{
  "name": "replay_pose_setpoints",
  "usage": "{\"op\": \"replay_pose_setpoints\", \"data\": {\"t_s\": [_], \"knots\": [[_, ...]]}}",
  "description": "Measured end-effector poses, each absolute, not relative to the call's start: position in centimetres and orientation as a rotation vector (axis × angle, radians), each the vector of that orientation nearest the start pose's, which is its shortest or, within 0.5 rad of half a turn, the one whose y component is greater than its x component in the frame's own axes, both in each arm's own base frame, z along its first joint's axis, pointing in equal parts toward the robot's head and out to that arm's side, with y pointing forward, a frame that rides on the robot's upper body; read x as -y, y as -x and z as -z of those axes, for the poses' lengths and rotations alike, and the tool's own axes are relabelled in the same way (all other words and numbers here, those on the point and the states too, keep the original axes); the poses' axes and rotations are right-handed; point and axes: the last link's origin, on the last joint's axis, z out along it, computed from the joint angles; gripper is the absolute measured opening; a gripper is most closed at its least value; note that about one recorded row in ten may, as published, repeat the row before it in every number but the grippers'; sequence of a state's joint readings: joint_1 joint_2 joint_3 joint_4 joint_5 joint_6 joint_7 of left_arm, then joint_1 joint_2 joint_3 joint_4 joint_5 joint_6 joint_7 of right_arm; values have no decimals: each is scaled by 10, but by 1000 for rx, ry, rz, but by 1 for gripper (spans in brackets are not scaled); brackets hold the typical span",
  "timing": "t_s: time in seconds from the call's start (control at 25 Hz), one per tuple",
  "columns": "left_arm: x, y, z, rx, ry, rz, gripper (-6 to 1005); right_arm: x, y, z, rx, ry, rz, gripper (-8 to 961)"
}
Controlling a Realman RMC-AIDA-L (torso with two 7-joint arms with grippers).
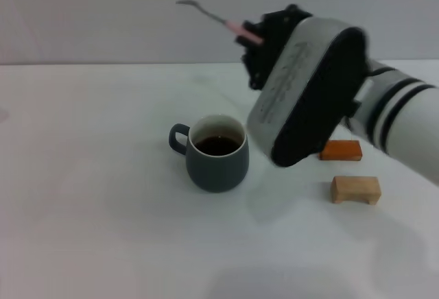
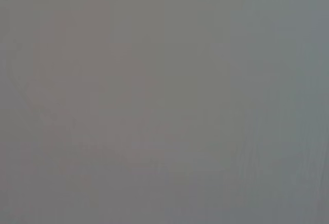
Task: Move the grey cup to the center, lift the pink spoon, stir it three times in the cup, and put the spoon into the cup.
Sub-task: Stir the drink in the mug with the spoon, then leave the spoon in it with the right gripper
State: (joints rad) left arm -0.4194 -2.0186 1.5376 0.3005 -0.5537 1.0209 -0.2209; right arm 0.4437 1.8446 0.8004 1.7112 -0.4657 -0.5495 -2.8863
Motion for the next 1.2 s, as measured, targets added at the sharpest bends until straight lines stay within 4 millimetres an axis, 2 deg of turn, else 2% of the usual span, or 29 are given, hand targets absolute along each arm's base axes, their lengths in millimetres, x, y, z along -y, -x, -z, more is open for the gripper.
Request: {"op": "replay_pose_setpoints", "data": {"t_s": [0.08,0.12,0.24,0.44,0.68,0.72,0.92,1.08,1.2], "knots": [[-362,364,-89,666,1114,776,7,-332,-72,45,379,2124,9,125],[-362,364,-90,666,1114,776,7,-337,-78,49,373,2108,125,125],[-362,364,-90,666,1114,776,7,-345,-86,52,350,2084,272,125],[-364,362,-89,668,1118,776,8,-351,-98,54,329,2065,400,125],[-366,362,-90,671,1122,772,8,-347,-103,52,355,2112,233,125],[-366,362,-90,671,1122,773,8,-345,-103,50,363,2141,151,125],[-366,362,-90,673,1121,771,8,-342,-104,50,385,2197,-15,125],[-366,362,-90,673,1122,771,8,-345,-107,50,390,2194,14,126],[-367,362,-90,673,1122,772,8,-349,-113,52,385,2172,120,126]]}}
